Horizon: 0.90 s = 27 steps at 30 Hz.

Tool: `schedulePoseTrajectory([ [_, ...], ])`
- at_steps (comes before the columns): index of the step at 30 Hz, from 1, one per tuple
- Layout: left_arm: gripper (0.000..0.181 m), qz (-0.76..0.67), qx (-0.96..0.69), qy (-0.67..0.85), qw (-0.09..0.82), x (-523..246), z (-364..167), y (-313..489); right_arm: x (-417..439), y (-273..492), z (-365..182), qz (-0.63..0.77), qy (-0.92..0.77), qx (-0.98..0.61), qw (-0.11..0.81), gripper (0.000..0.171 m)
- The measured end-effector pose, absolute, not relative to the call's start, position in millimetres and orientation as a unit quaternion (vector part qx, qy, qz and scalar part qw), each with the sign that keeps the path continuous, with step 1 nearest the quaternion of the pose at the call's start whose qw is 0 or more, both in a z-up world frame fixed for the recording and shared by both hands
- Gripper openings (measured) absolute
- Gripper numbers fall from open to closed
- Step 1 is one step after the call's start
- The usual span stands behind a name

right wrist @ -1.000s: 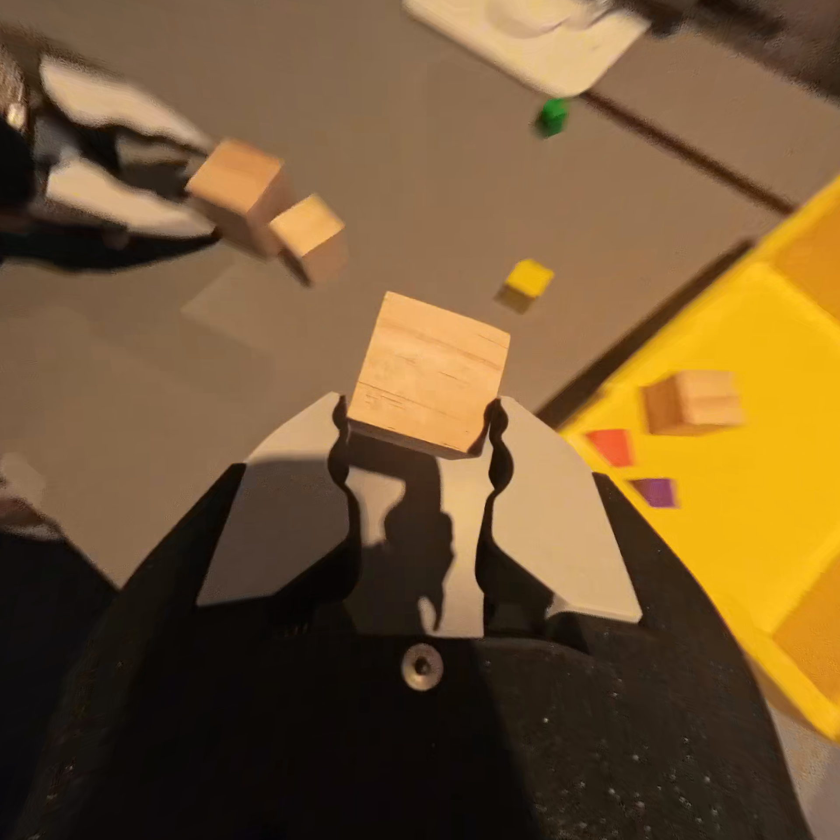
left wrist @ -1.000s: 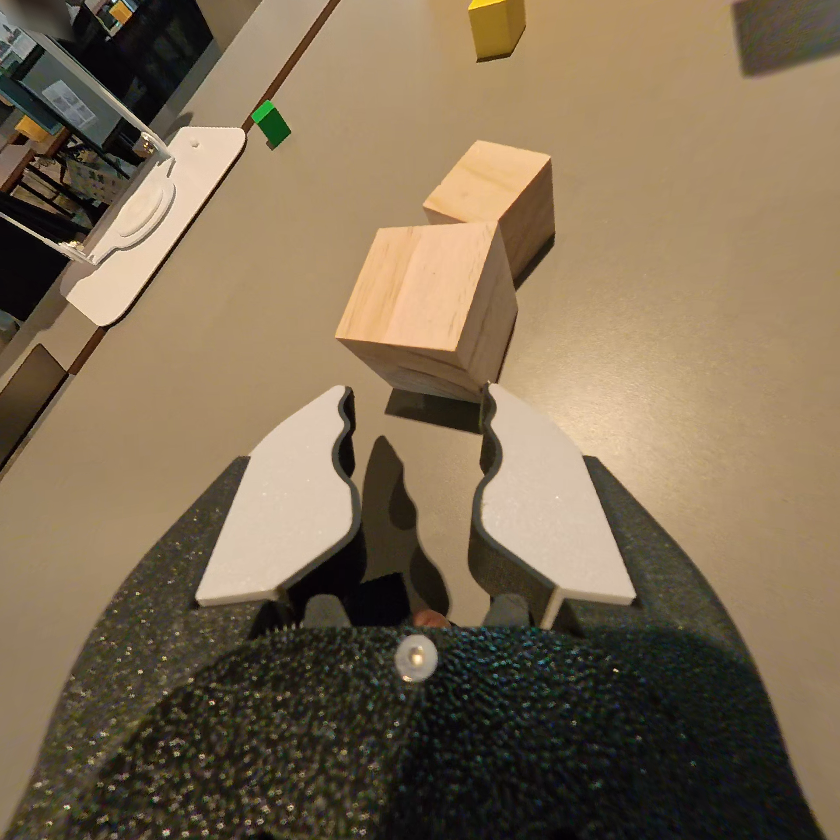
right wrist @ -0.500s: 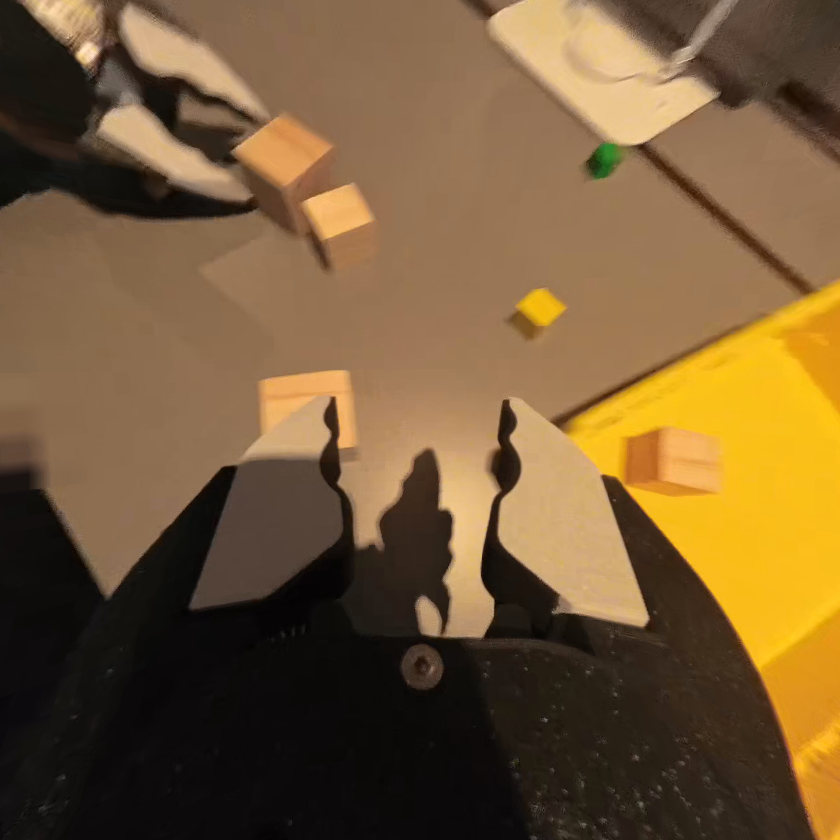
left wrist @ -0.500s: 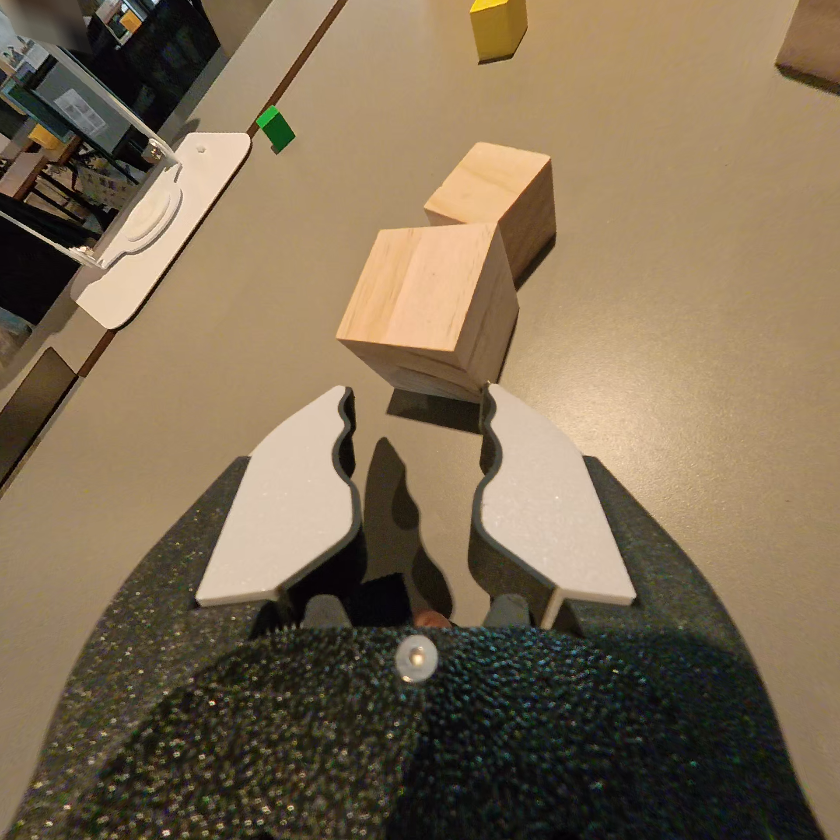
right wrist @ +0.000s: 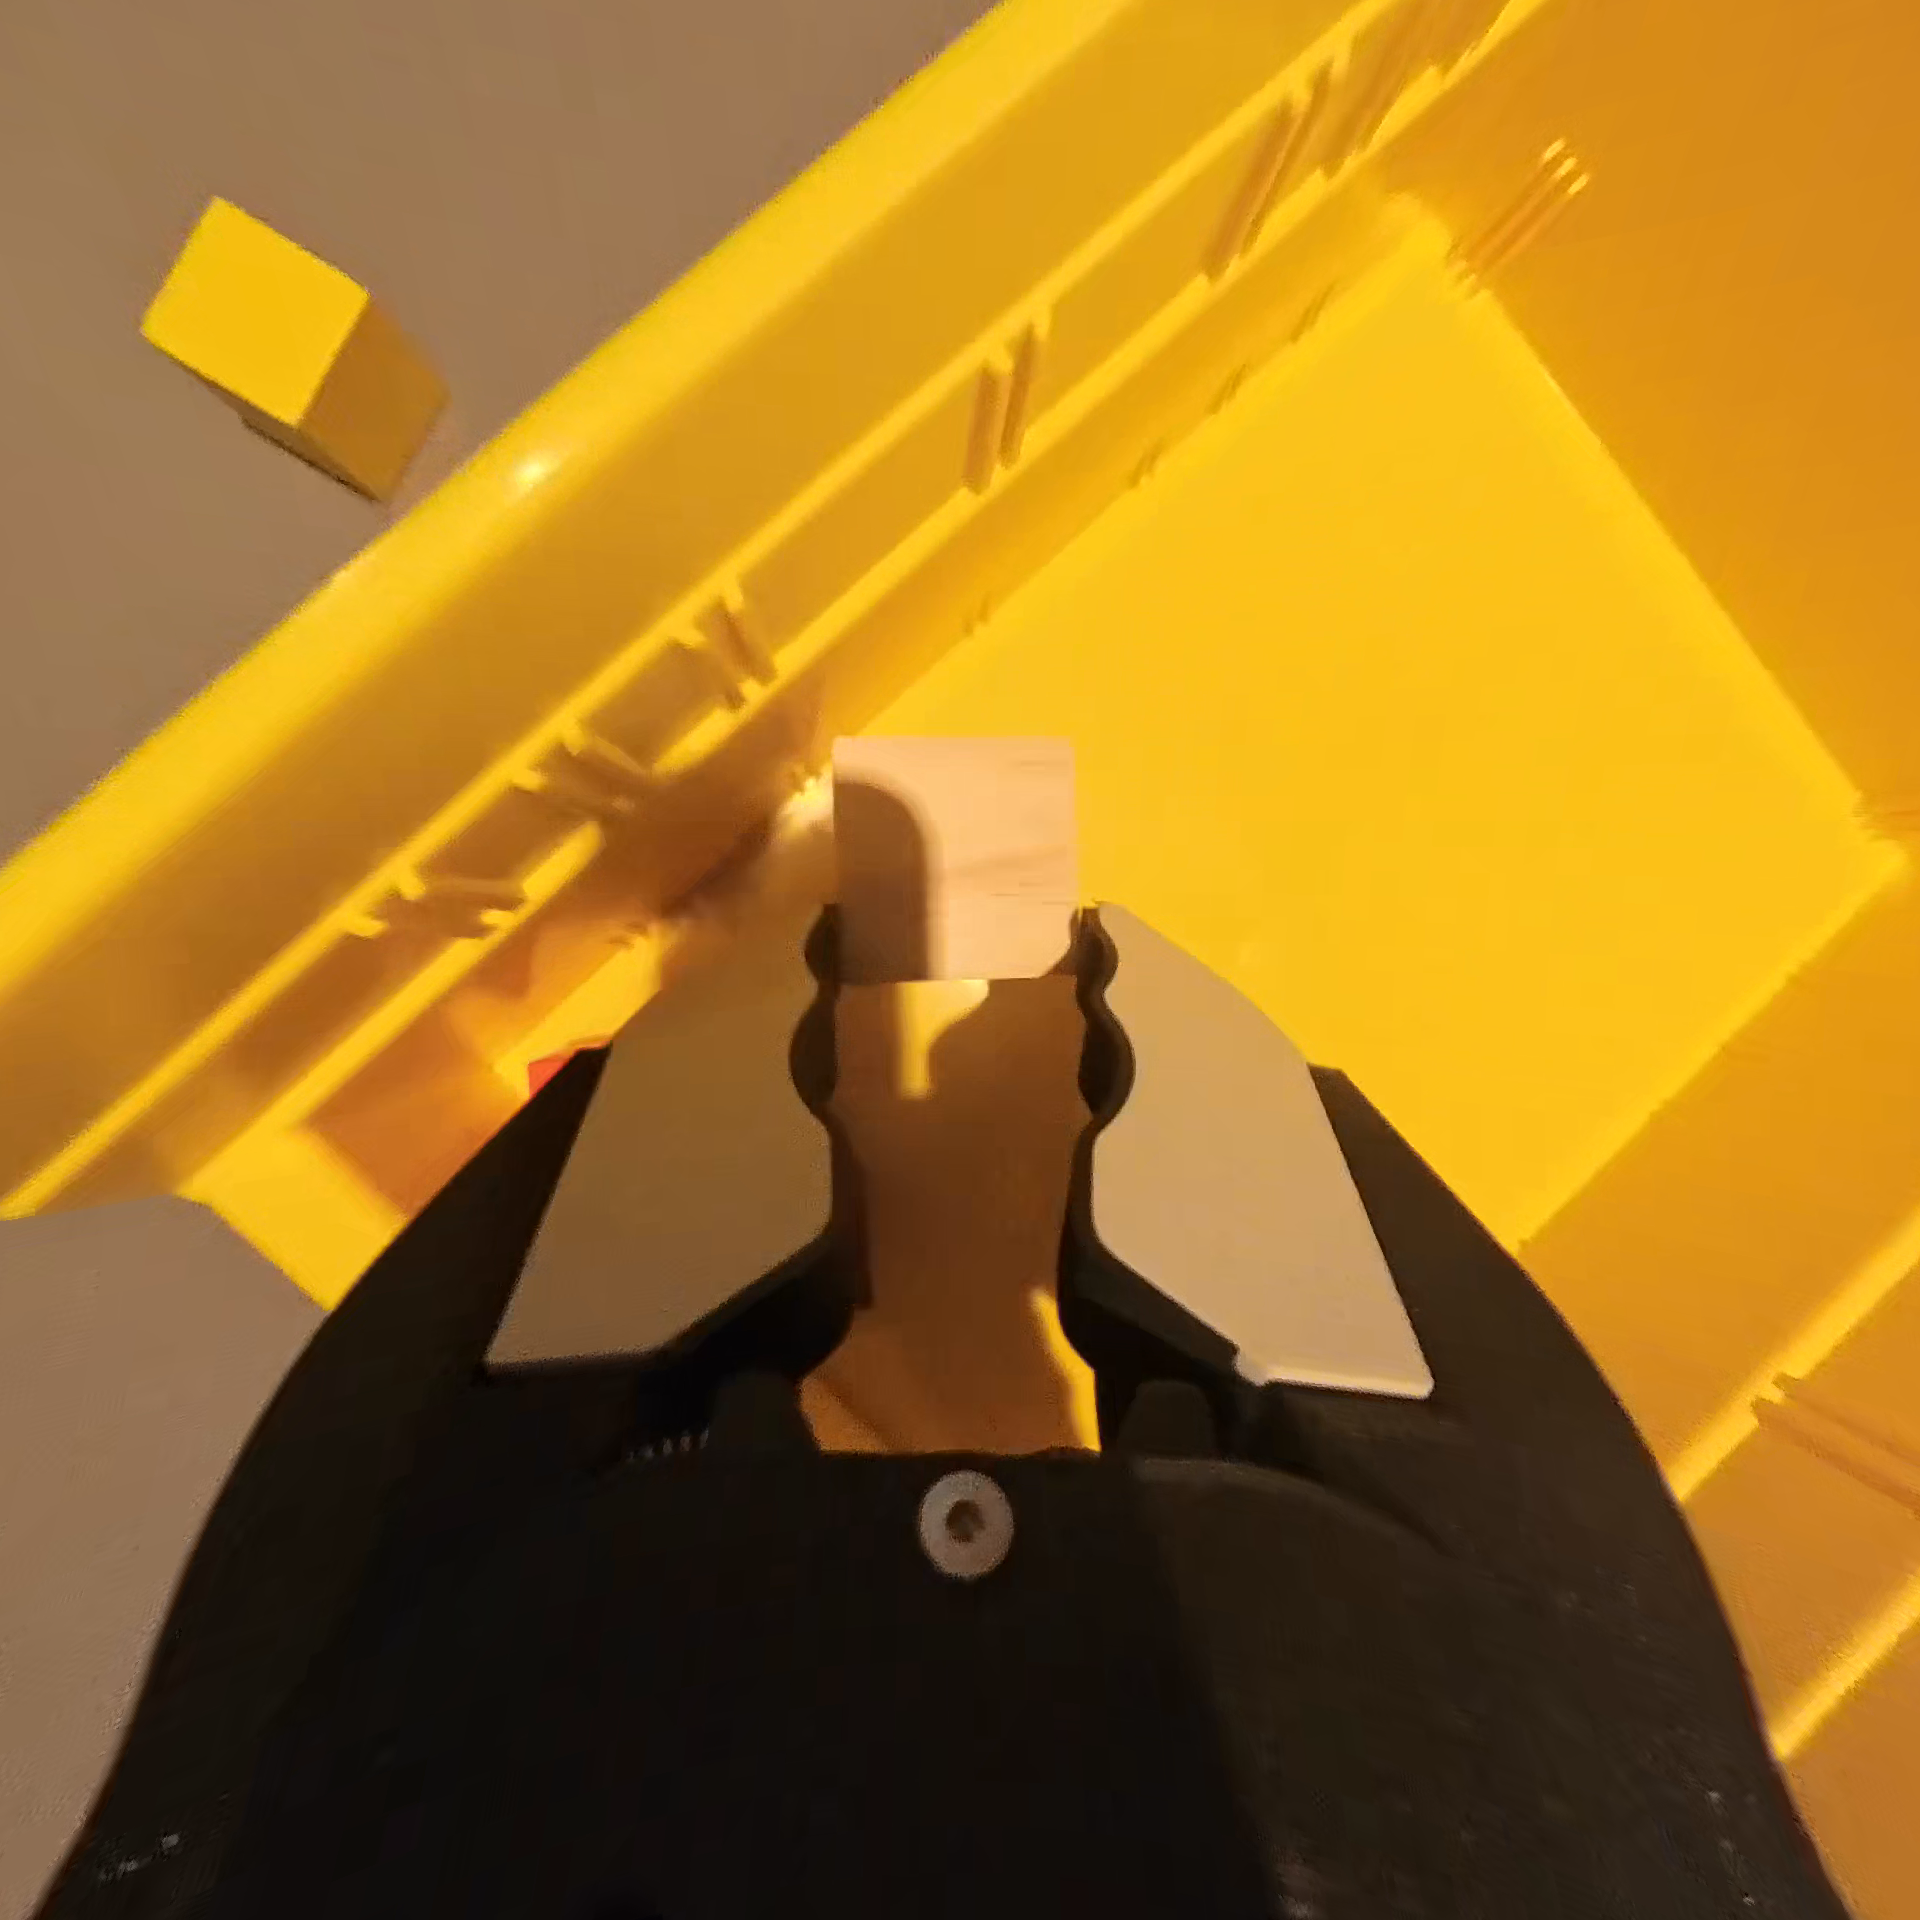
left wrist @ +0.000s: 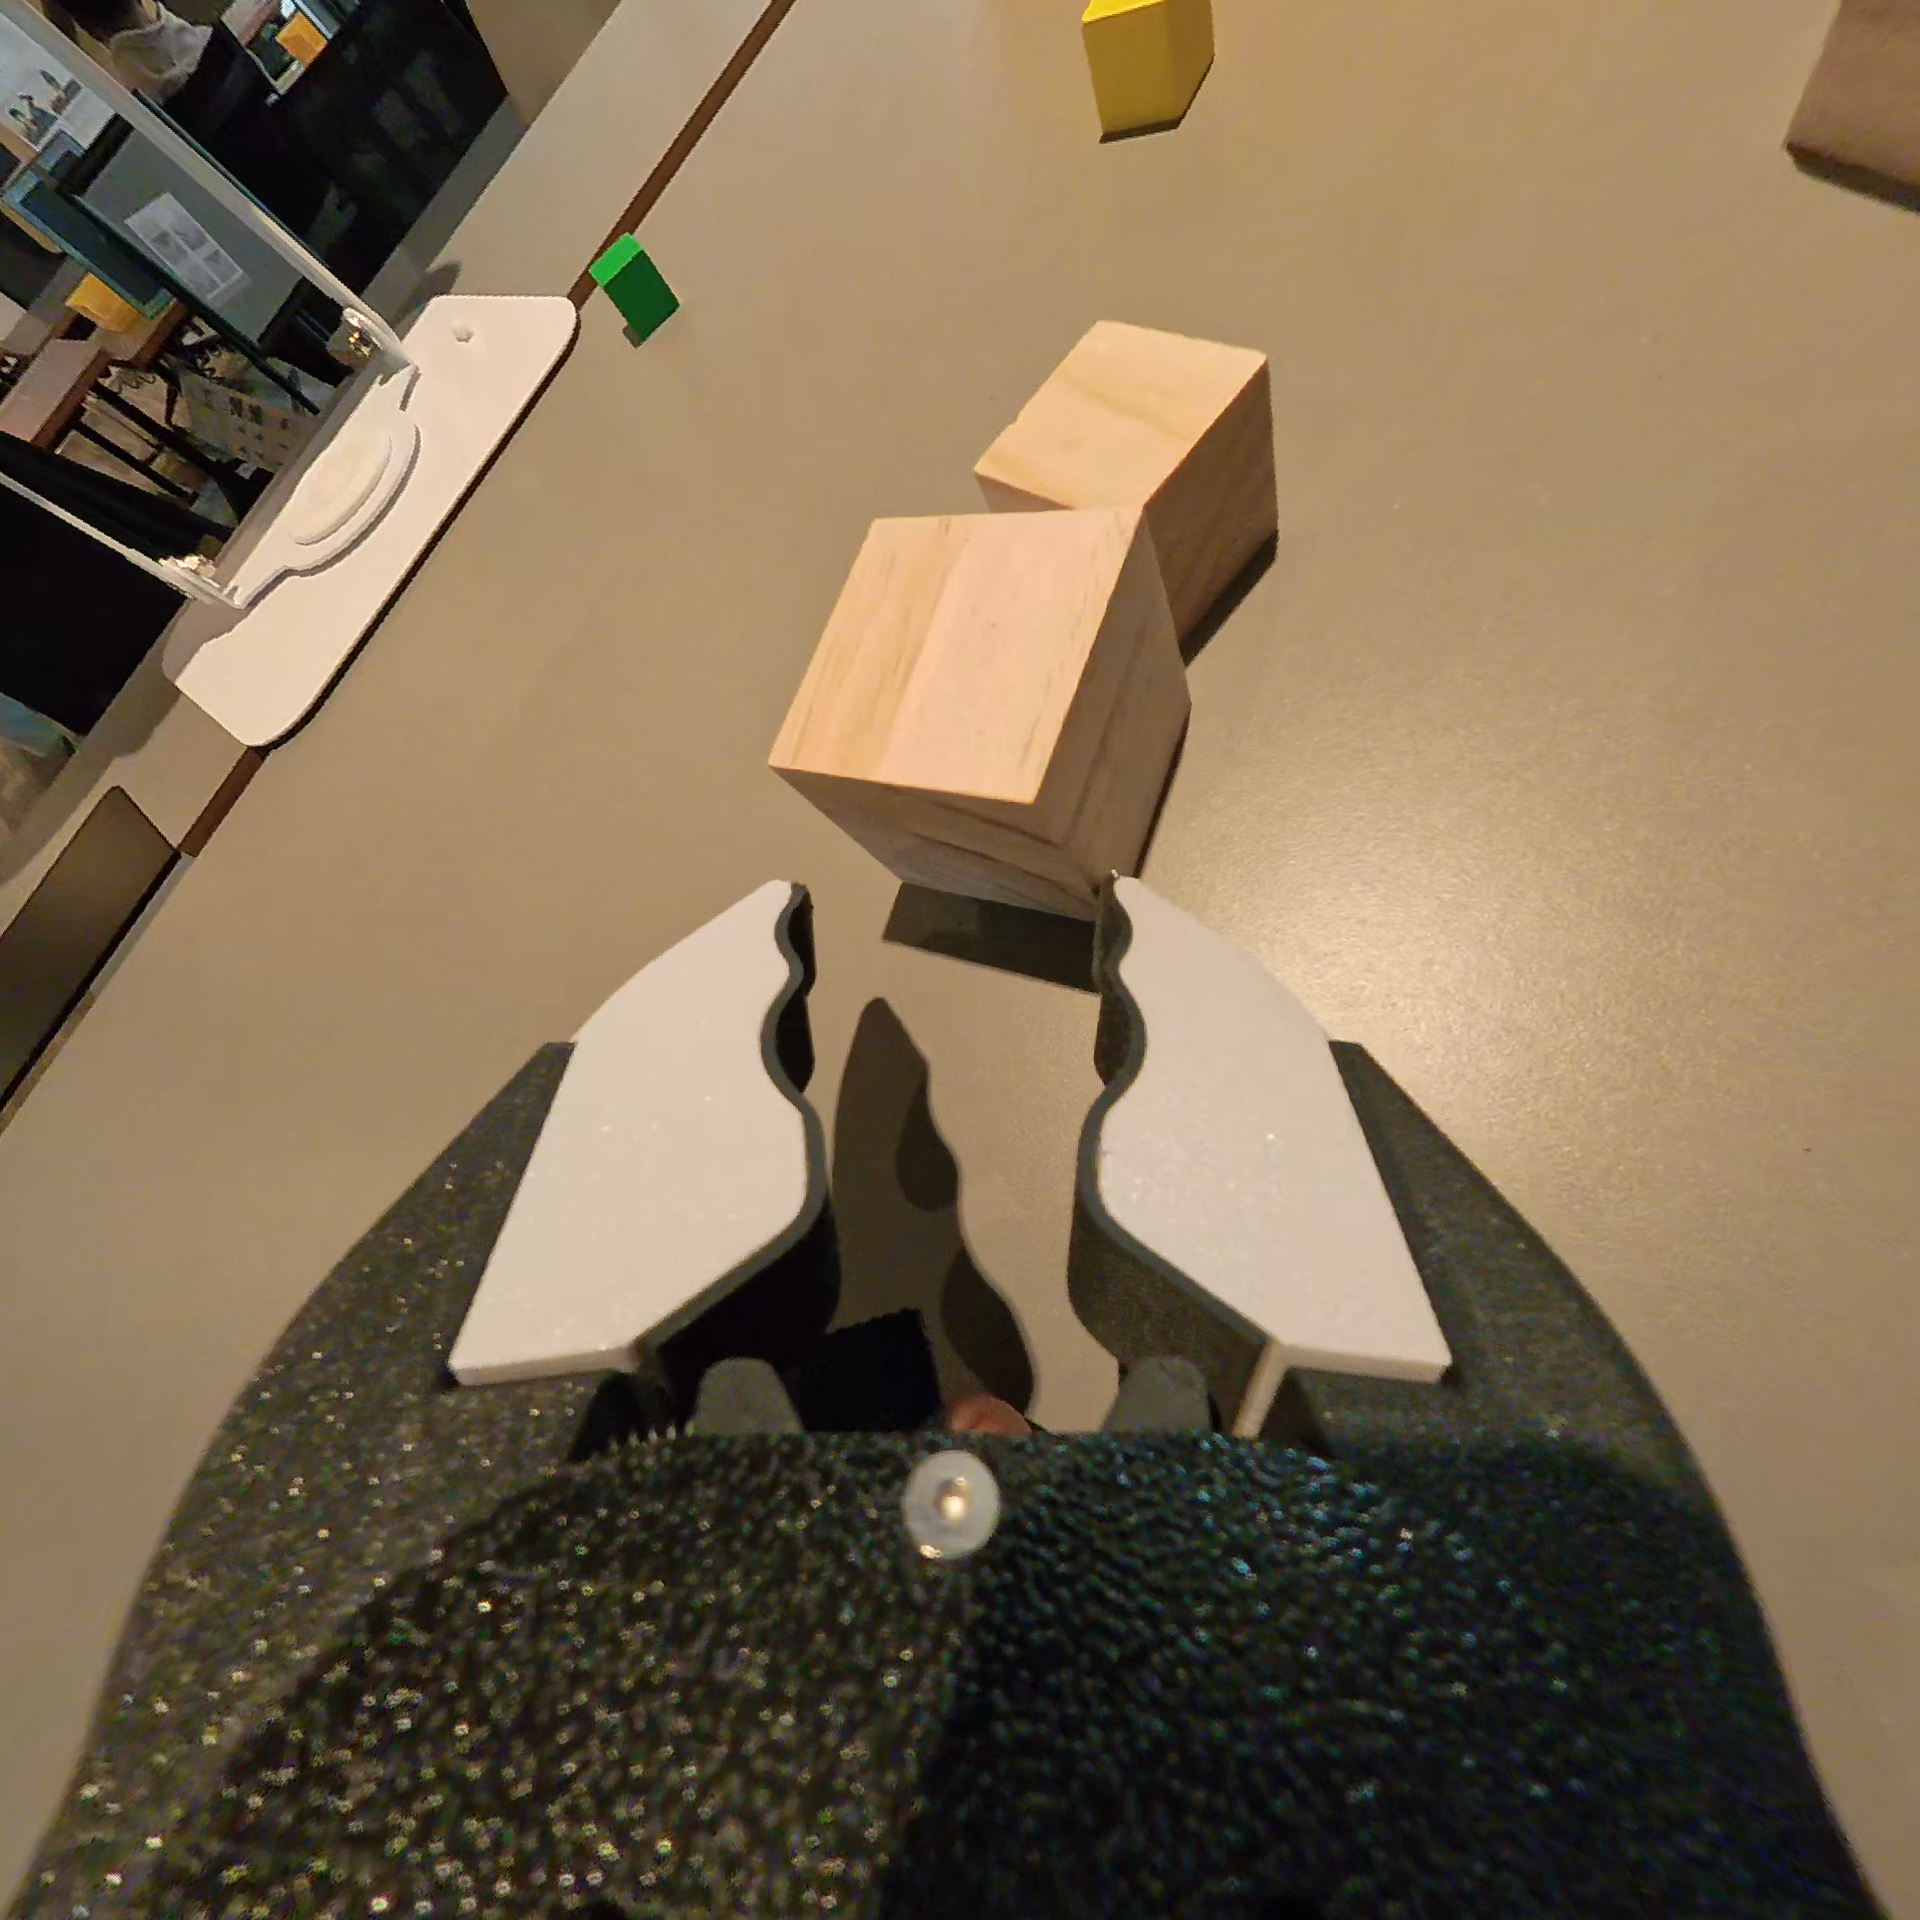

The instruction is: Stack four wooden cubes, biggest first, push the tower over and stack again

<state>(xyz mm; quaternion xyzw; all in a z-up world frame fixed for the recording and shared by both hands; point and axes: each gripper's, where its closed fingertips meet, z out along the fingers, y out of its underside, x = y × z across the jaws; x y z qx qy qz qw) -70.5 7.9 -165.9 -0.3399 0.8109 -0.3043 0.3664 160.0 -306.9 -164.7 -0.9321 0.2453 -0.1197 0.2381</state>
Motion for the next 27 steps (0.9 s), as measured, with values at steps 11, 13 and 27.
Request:
schedulePoseTrajectory([
  [11,0.050,-0.305,-0.346,0.811,0.360,-69.8,-166.8,8.7,23.3,-277.3,-25.8,-0.101,0.132,-0.865,0.473,0.044],
  [13,0.050,-0.306,-0.349,0.811,0.356,-69.5,-167.1,9.0,-25.2,-253.5,-33.1,-0.066,0.065,-0.880,0.465,0.044],
  [27,0.048,-0.303,-0.345,0.811,0.363,-70.4,-166.4,8.8,-67.1,-219.4,-116.7,-0.039,0.002,-0.939,0.341,0.044],
])
